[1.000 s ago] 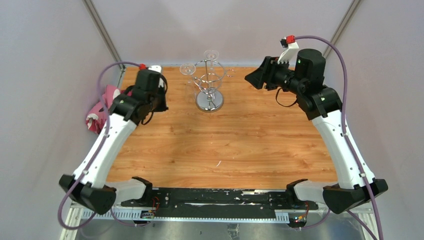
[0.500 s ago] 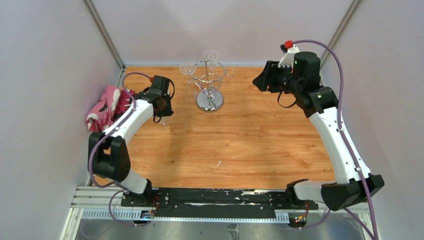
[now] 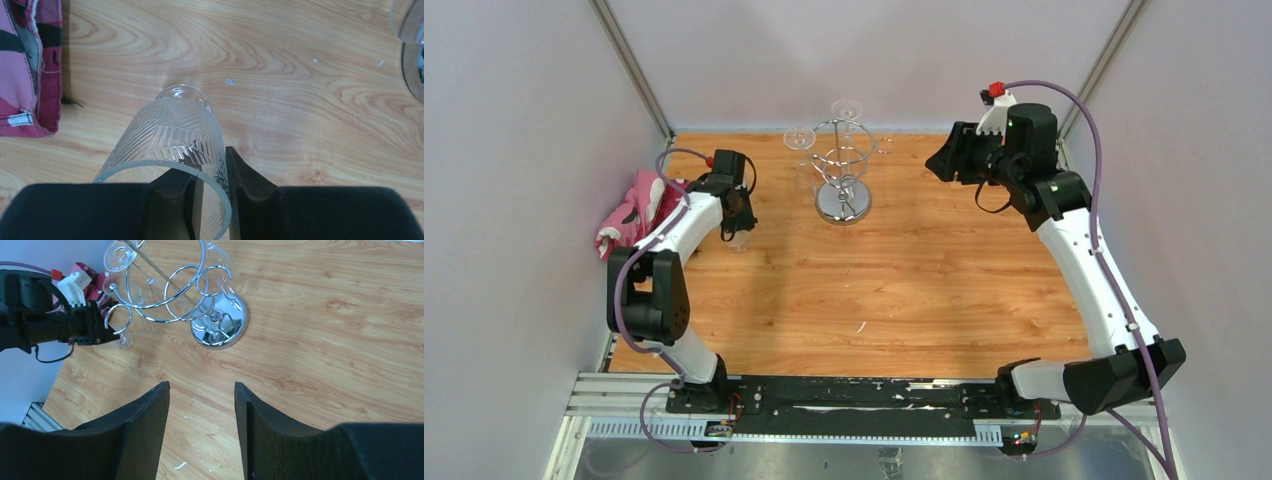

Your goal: Take the wine glass off the wine glass rack

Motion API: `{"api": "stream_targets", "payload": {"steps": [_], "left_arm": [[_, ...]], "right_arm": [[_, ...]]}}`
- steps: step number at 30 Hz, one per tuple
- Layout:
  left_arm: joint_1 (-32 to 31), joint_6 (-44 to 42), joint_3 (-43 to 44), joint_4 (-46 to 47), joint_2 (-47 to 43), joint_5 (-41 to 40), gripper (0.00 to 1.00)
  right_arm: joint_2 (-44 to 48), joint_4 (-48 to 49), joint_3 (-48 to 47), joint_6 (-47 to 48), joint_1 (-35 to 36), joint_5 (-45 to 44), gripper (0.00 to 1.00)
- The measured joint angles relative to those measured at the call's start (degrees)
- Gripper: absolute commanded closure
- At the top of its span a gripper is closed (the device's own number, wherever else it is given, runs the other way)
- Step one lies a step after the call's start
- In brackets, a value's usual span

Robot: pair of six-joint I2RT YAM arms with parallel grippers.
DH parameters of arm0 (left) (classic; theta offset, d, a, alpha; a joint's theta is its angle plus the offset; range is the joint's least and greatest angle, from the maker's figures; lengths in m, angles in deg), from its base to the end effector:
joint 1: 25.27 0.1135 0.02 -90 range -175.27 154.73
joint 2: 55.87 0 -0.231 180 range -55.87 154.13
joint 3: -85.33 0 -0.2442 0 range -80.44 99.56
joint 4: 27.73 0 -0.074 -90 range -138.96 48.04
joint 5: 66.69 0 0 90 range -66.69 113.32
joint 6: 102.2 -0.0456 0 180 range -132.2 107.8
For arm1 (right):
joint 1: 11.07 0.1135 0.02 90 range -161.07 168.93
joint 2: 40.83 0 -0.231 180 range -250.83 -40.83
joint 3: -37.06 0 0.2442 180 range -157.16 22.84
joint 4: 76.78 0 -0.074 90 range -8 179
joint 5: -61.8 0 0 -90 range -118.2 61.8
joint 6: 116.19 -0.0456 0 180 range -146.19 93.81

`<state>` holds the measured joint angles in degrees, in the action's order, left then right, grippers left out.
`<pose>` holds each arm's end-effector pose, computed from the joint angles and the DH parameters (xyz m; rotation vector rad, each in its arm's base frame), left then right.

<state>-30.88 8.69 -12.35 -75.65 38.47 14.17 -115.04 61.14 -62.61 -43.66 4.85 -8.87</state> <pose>0.3350 -0.0256 0.1900 -0.4003 2.5650 0.0422 0.2745 0.0940 0.4073 -0.2143 1.8938 0.7132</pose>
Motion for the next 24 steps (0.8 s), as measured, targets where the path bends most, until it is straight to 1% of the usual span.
{"api": "stream_targets", "payload": {"steps": [6,8,11,13,15,20,24], "left_arm": [[0.72,-0.55,2.86,0.85,4.24,0.35,1.0],[0.72,-0.59,3.34,0.87,4.66,0.33,0.9],[0.72,-0.57,3.82,0.63,4.94,0.17,0.7],[0.72,-0.42,3.91,0.35,4.96,-0.04,0.61],[0.72,-0.66,3.96,-0.02,4.96,-0.28,0.54],[0.72,-0.74,4.68,-2.51,4.35,-1.84,0.5],[0.72,-0.72,5.31,-4.7,0.98,-3.37,0.49]], "right_arm": [[-0.31,0.9,0.57,-0.59,-0.76,0.79,0.45],[-0.31,0.94,0.87,-0.74,-0.96,1.01,0.45],[-0.31,1.27,1.16,-0.92,-1.14,1.29,0.43],[-0.31,1.51,1.33,-1.07,-1.27,1.75,0.42],[-0.31,1.9,1.64,-1.31,-1.36,2.47,0.42],[-0.59,3.21,2.27,-2.25,-1.6,4.44,0.41],[-0.74,4.5,3.39,-2.95,-1.92,5.7,0.41]]}}
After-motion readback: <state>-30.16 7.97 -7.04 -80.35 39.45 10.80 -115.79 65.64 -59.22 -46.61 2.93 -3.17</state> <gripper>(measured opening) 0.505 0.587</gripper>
